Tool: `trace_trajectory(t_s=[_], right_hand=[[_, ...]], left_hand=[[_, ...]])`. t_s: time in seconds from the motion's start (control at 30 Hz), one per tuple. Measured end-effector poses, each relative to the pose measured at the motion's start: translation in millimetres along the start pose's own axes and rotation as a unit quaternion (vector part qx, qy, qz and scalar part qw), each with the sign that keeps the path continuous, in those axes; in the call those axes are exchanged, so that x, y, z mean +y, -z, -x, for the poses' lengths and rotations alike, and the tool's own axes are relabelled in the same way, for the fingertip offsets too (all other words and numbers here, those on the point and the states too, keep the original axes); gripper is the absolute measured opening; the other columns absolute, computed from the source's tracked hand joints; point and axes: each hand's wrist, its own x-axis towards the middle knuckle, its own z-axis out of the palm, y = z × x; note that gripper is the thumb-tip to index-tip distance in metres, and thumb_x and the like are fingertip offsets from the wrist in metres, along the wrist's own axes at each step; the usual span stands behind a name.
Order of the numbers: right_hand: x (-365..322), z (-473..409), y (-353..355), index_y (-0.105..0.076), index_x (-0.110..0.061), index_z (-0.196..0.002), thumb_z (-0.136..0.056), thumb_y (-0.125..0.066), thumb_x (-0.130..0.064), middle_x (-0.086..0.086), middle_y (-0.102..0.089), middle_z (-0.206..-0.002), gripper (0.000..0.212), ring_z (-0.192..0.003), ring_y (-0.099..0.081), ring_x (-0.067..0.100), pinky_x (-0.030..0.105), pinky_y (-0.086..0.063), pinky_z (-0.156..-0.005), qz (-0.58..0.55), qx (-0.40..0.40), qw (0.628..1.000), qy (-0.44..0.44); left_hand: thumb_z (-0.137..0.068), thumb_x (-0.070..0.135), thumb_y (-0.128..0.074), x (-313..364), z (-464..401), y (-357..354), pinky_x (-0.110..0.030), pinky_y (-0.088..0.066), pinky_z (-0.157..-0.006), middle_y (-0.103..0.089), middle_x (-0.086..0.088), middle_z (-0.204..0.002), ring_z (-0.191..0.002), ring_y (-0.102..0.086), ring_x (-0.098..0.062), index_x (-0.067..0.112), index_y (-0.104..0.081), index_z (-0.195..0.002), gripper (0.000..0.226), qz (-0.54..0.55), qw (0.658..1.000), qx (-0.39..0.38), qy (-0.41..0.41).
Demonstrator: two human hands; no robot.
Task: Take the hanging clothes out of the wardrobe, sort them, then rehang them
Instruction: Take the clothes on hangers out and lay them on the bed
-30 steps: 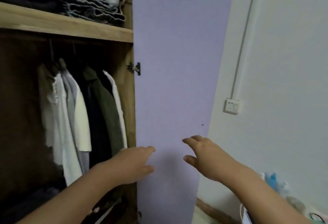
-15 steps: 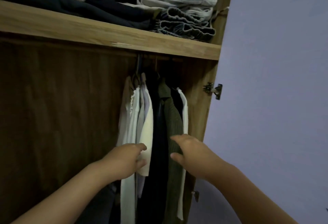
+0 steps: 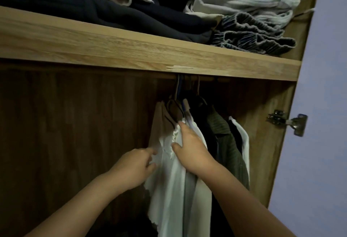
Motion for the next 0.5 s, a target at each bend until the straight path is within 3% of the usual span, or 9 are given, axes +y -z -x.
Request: trace_trajectory(t_s=[0.07,0.13,0.2,0.27,0.33,0.43,0.5], right_hand=[[-1,-14,-8,-0.021,-0.013,-0.148,-0.094,-0.049,-0.012,0.003,-0.038,-0.147,0.061,-0.133,-0.039,0.017,0.022,-0.031,-0.106,-0.026,0.022,0.999,-0.027],[0,-25,-16,-0.036,-0.017,-0.138,-0.091,-0.051,-0.007,0.004,-0.052,-0.134,0.050,-0.119,-0.053,0.022,0.032,-0.043,-0.101,-0.128,0.045,0.988,-0.072],[0,-34,-22,-0.050,-0.023,-0.108,-0.089,-0.054,-0.003,0.010,-0.066,-0.105,0.028,-0.097,-0.065,0.027,0.042,-0.053,-0.087,-0.248,0.062,0.960,-0.114],[-3,-44,-29,-0.053,-0.017,-0.097,-0.085,-0.055,0.001,0.009,-0.064,-0.080,0.022,-0.077,-0.067,0.027,0.037,-0.056,-0.066,-0.312,0.066,0.938,-0.135],[-10,-54,-38,-0.054,-0.008,-0.104,-0.080,-0.056,0.006,0.009,-0.061,-0.083,0.027,-0.078,-0.064,0.025,0.029,-0.052,-0.060,-0.340,0.057,0.926,-0.154],[-20,-66,-48,-0.046,-0.008,-0.128,-0.078,-0.049,0.014,0.014,-0.059,-0.109,0.055,-0.094,-0.061,0.032,0.035,-0.051,-0.073,-0.403,0.062,0.898,-0.166],[-19,-70,-48,-0.049,-0.009,-0.126,-0.081,-0.044,0.017,0.018,-0.058,-0.109,0.053,-0.104,-0.058,0.039,0.038,-0.049,-0.079,-0.423,0.092,0.886,-0.165]], left_hand=[[-0.094,0.032,-0.050,-11,-7,4,-0.025,-0.050,-0.086,-0.060,0.005,-0.115,-0.100,-0.058,-0.008,0.027,-0.042,-0.135,0.042,0.010,1.000,0.007,-0.005],[-0.094,0.031,-0.050,-20,-11,6,-0.024,-0.049,-0.087,-0.059,0.007,-0.115,-0.100,-0.057,-0.007,0.028,-0.042,-0.134,0.041,0.017,1.000,0.012,-0.012],[-0.094,0.030,-0.050,-28,-14,6,-0.023,-0.048,-0.088,-0.059,0.008,-0.116,-0.103,-0.057,-0.006,0.028,-0.044,-0.133,0.039,0.025,0.999,0.019,-0.020],[-0.094,0.029,-0.050,-33,-16,5,-0.023,-0.048,-0.088,-0.059,0.008,-0.116,-0.103,-0.057,-0.006,0.028,-0.045,-0.131,0.037,0.034,0.999,0.026,-0.027],[-0.094,0.028,-0.050,-36,-17,5,-0.023,-0.049,-0.088,-0.058,0.010,-0.114,-0.101,-0.056,-0.004,0.029,-0.047,-0.128,0.035,0.050,0.998,0.031,-0.032],[-0.094,0.026,-0.051,-42,-20,8,-0.021,-0.048,-0.088,-0.057,0.011,-0.117,-0.104,-0.055,-0.003,0.029,-0.047,-0.128,0.035,0.065,0.996,0.041,-0.036],[-0.094,0.027,-0.051,-48,-22,9,-0.017,-0.046,-0.085,-0.056,0.014,-0.114,-0.103,-0.054,-0.001,0.030,-0.047,-0.129,0.036,0.071,0.996,0.050,-0.037]])
